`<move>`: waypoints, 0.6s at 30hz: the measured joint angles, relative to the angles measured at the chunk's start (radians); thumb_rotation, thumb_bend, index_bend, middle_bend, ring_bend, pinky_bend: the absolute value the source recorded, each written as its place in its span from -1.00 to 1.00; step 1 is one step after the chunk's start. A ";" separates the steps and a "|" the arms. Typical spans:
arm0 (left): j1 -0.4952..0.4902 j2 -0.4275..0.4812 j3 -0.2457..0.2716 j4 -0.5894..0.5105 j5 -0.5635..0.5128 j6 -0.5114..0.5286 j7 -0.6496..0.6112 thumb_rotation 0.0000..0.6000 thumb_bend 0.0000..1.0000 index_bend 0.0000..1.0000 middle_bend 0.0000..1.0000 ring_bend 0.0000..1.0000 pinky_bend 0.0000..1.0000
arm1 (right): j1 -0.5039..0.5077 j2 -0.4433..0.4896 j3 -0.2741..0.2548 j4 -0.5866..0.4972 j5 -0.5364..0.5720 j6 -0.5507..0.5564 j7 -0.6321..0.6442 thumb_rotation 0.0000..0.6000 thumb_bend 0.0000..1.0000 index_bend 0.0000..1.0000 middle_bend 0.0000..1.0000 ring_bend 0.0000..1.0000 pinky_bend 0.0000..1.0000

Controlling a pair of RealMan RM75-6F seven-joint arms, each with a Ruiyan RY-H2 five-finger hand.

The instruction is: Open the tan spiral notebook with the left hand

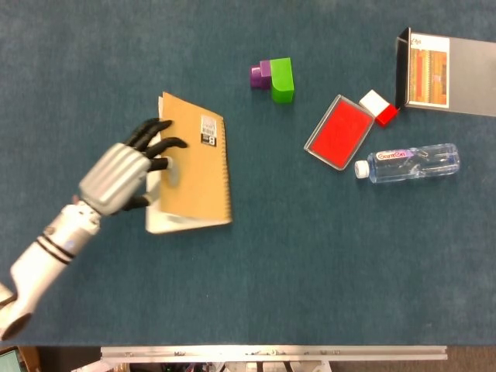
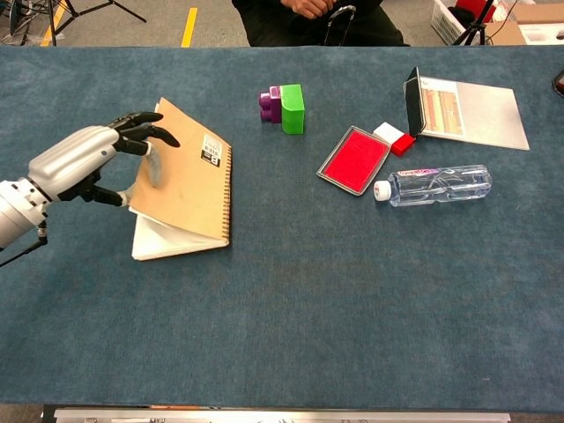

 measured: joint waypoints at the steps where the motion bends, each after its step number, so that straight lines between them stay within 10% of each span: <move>1: 0.006 0.010 0.004 0.008 0.001 0.004 -0.006 1.00 -0.06 0.55 -0.53 -0.93 -1.00 | 0.001 -0.001 0.000 -0.001 0.000 -0.001 -0.002 1.00 -0.06 -0.29 -0.30 -0.50 -0.26; 18: 0.100 0.134 0.018 0.049 -0.009 0.072 -0.076 1.00 -0.06 0.55 -0.54 -0.93 -1.00 | 0.008 -0.006 -0.002 -0.009 -0.008 -0.001 -0.010 1.00 -0.06 -0.29 -0.30 -0.50 -0.26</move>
